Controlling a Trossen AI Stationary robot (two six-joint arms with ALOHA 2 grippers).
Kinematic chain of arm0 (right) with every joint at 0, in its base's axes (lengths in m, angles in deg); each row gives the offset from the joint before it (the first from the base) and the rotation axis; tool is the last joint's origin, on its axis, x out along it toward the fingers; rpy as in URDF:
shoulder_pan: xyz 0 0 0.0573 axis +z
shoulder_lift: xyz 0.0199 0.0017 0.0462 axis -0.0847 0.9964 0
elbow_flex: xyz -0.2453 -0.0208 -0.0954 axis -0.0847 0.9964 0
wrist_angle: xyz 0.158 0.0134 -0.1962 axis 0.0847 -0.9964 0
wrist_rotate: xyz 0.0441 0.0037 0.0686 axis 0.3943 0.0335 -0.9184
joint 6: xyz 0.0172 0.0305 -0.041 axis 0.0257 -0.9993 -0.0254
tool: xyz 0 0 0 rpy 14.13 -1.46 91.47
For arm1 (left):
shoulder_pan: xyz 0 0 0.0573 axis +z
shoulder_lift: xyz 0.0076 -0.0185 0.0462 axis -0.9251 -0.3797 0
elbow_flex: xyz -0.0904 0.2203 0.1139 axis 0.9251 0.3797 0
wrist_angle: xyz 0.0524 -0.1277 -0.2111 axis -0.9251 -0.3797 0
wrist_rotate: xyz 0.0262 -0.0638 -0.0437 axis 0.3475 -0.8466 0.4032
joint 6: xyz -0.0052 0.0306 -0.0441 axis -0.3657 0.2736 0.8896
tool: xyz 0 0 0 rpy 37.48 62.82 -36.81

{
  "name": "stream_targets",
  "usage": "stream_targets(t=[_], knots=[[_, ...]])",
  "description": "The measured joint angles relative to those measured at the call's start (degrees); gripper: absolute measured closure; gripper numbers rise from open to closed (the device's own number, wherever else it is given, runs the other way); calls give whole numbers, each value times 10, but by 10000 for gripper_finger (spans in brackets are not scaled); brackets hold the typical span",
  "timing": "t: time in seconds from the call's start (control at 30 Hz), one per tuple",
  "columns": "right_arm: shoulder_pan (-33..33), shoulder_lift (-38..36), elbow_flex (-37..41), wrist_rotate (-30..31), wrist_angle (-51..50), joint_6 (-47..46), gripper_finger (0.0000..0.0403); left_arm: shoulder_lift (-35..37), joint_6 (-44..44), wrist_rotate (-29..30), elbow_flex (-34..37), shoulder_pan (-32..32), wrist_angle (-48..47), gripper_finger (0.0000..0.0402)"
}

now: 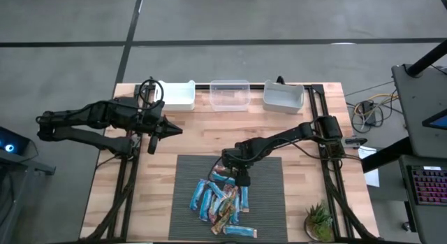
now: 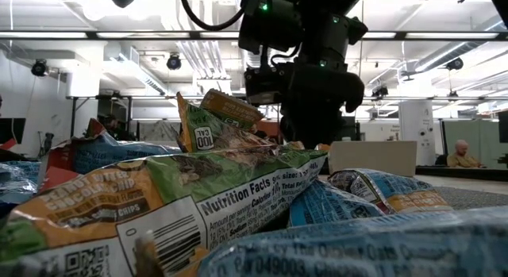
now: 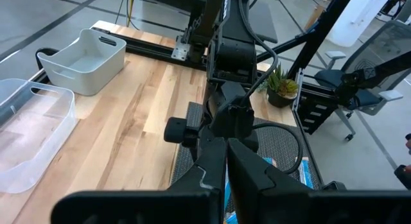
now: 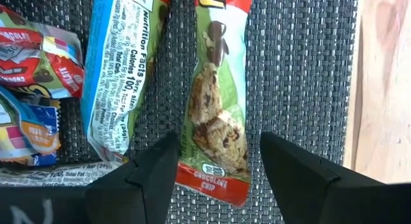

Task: Pick and place Granola Bars by type
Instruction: Put the red granola bar into the white bin

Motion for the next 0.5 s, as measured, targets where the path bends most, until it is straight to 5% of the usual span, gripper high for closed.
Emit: stream_targets(t=[0.23, 0.5], knots=[[0, 2, 2, 0, 4, 0, 200, 0, 0, 0, 0, 0, 0, 402], [0, 2, 2, 0, 6, 1, 253, 0, 0, 0, 0, 0, 0, 402]])
